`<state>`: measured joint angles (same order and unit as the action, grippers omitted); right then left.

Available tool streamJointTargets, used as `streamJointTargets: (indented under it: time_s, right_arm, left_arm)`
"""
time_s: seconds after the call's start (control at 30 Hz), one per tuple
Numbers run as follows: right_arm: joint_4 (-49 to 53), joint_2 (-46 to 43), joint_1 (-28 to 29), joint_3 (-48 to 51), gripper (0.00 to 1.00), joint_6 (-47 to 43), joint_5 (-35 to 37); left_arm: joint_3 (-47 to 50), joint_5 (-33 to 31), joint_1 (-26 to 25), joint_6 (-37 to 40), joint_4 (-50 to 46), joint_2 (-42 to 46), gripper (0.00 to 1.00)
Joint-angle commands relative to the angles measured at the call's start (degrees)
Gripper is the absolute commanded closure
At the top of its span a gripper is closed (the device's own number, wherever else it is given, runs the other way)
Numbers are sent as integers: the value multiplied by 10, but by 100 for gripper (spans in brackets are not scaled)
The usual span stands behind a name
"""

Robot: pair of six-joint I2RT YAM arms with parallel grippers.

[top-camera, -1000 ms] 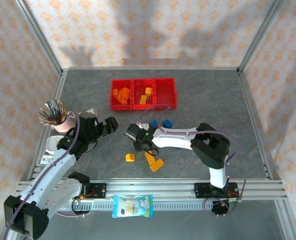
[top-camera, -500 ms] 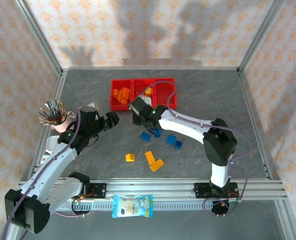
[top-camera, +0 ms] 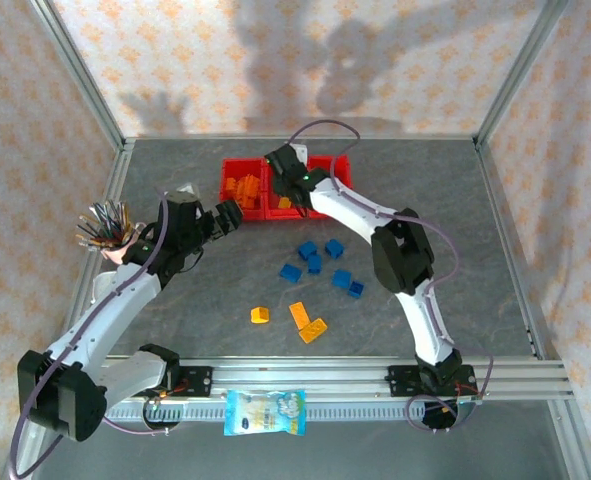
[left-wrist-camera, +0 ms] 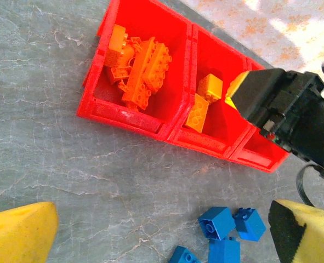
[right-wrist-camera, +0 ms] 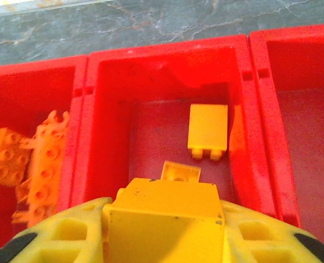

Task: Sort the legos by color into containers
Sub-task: Place the lego in the container, then pick up the lego from the bottom-center of the table.

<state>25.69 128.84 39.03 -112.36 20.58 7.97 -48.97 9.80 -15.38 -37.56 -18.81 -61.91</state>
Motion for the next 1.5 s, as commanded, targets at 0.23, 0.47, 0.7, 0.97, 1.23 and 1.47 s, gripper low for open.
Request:
streamJointTargets:
  time_s: [0.23, 0.47, 0.7, 0.97, 1.23, 1.47]
  right_arm:
    - [8, 13, -10, -61, 40, -52, 16]
    - [-1, -70, 5, 34, 33, -55, -19]
    - [29, -155, 52, 141, 27, -32, -41]
    - [49, -232, 143, 278, 21, -23, -75]
    - [-12, -312, 222, 428, 22, -61, -171]
    - [-56, -332, 268, 509, 24, -118, -194]
  left_arm:
    - [-18, -9, 1, -4, 22, -10, 1]
    - [-17, -4, 2, -2, 4, 14, 1]
    - [15, 1, 3, -1, -36, 70, 1]
    - [52, -1, 3, -12, -100, 142, 1]
    - [86, -1, 3, -50, -153, 207, 1]
    - [113, 2, 3, -85, -177, 251, 1]
